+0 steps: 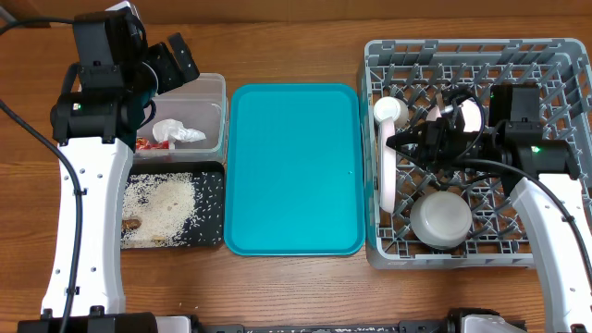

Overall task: Sort waste into correct bins and load items into the dishwasher
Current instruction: 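Stand the white plate upright in the rack's left slots with the right gripper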

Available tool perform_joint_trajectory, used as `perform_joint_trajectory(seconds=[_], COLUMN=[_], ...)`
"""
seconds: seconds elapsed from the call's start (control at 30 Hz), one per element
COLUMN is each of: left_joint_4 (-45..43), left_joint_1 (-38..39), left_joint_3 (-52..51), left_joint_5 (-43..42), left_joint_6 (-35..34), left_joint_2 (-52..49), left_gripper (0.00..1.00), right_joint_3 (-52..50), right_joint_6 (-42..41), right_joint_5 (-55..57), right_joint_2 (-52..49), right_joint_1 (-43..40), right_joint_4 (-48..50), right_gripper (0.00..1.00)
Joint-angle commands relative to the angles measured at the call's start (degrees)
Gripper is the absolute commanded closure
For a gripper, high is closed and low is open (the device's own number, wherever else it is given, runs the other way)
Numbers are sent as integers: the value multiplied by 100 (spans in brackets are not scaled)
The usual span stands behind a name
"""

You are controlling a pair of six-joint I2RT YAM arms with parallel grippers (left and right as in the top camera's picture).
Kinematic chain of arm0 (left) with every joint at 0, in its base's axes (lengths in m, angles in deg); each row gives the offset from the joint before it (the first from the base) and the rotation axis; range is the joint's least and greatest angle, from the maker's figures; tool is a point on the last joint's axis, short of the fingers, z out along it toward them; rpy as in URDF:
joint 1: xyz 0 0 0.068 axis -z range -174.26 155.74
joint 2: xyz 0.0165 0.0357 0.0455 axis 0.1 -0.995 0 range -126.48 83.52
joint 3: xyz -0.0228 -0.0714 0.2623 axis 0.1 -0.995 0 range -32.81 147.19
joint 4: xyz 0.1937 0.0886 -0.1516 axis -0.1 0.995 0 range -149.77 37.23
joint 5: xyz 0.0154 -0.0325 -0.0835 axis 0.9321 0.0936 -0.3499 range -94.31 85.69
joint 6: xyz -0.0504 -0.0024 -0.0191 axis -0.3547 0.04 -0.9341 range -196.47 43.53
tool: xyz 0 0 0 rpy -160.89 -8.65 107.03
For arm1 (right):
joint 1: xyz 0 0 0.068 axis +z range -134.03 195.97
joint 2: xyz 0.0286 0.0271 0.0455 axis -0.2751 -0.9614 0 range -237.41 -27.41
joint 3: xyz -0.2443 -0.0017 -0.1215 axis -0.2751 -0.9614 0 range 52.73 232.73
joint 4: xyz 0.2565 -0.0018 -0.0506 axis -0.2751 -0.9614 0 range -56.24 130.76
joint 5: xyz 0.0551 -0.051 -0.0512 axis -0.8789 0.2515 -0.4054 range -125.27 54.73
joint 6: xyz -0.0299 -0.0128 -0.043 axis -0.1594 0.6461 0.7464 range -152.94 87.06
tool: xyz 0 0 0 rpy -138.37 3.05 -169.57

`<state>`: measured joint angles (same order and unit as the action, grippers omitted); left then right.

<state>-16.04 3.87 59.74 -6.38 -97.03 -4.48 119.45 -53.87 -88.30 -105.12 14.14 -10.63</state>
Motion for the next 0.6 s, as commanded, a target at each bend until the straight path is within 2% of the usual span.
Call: perform_joint_trajectory(seconds=[0.0, 0.57], left_joint_4=[-17, -17], left_joint_1=[39, 39], left_joint_3=[50, 50], left_joint_5=[61, 59], left_joint_6=[85, 85], left_joint_2=[-7, -7], left_gripper=[0, 0], right_joint_3=[-20, -20], right_joint_6=[33, 35], right_joint_5=[57, 710], right_joint_2=[120, 120], right_joint_1=[15, 15], right_joint_4=[9, -13], right_gripper=[80, 72])
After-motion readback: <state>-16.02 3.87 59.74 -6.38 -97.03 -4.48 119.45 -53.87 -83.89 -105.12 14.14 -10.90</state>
